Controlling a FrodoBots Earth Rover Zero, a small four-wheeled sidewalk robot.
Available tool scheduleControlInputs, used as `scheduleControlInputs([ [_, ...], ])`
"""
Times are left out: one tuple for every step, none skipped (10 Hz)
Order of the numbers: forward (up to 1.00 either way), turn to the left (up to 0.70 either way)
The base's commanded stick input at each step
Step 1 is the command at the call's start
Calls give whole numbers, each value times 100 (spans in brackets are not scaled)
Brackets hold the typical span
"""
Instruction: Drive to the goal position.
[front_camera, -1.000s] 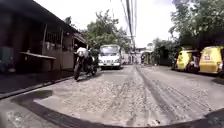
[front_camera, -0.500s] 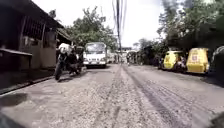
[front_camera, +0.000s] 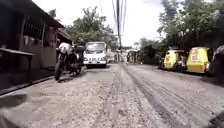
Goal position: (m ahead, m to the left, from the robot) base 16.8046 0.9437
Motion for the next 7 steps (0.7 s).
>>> scheduleControlInputs([
  [70,0],
  [70,0],
  [70,0],
  [70,0],
  [70,0],
  [70,0],
  [70,0],
])
